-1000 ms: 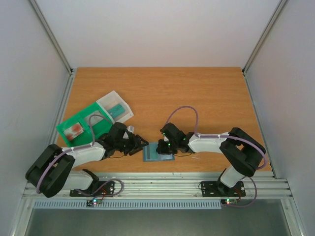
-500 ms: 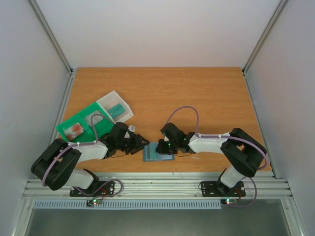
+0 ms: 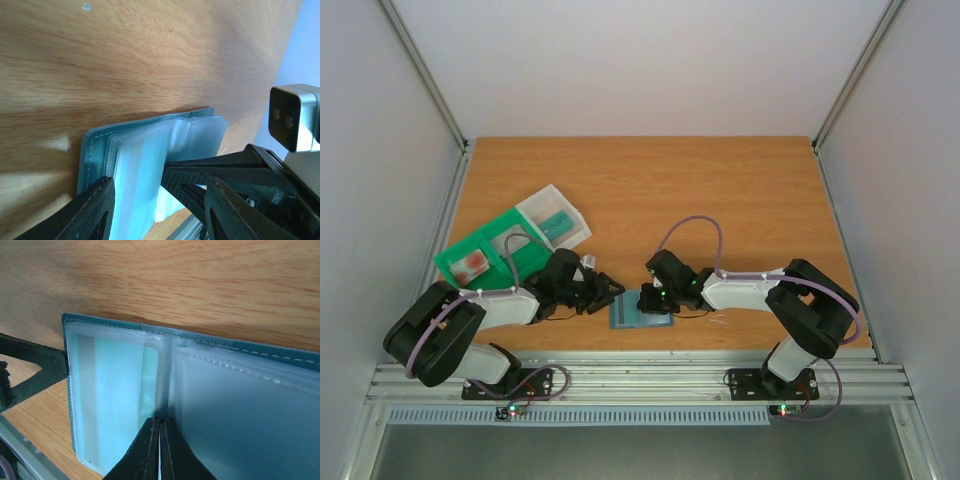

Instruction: Take the credit cards out of the card holder

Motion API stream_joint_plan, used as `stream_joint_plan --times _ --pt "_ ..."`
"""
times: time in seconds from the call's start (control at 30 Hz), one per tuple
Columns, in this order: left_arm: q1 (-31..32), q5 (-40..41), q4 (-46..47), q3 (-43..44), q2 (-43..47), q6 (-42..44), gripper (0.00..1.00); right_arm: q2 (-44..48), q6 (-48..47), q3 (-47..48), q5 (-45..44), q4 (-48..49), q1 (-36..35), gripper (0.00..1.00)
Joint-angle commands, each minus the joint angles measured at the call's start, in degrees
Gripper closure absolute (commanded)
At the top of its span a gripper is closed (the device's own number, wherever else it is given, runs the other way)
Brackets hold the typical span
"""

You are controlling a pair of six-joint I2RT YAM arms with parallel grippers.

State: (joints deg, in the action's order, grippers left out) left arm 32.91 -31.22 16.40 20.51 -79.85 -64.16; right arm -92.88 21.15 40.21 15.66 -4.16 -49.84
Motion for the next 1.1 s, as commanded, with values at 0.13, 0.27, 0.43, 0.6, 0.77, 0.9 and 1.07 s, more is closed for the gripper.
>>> stream_joint_plan --times 0.13,0.27,0.43,0.6,0.77,0.9,1.07 --pt "0.5 -0.9 4.2 -0.6 1.2 -0.9 0.50 -2.3 0.5 -2.5 -4.3 -3.5 -0.3 0.95" --pt "0.6 -1.3 4.8 -0.7 1.3 -1.4 0.50 -1.5 0.0 -2.4 -4.2 -3.2 -0.3 0.95" --pt "0.6 0.0 3.4 -0.7 2.1 -1.5 0.50 1.7 -0.6 -0.6 -1.2 -3.3 -0.3 0.91" --pt "0.6 0.9 1.4 -0.8 2.1 -0.7 0.49 3.6 -1.0 2.1 0.0 -5.1 -0.3 0.87" --pt "0.5 1.0 1.3 -0.9 2.5 -0.8 0.47 2.0 -0.7 3.2 0.2 -5.0 -0.3 0.81" --pt "0.6 0.6 1.1 -0.7 2.4 -0.6 0.46 -0.1 -0.2 3.5 1.5 -3.5 -0.3 0.83" --pt "0.5 0.8 0.0 -1.1 3.4 -0.5 0.46 -1.1 0.2 2.3 -1.0 -5.2 -0.4 0.88"
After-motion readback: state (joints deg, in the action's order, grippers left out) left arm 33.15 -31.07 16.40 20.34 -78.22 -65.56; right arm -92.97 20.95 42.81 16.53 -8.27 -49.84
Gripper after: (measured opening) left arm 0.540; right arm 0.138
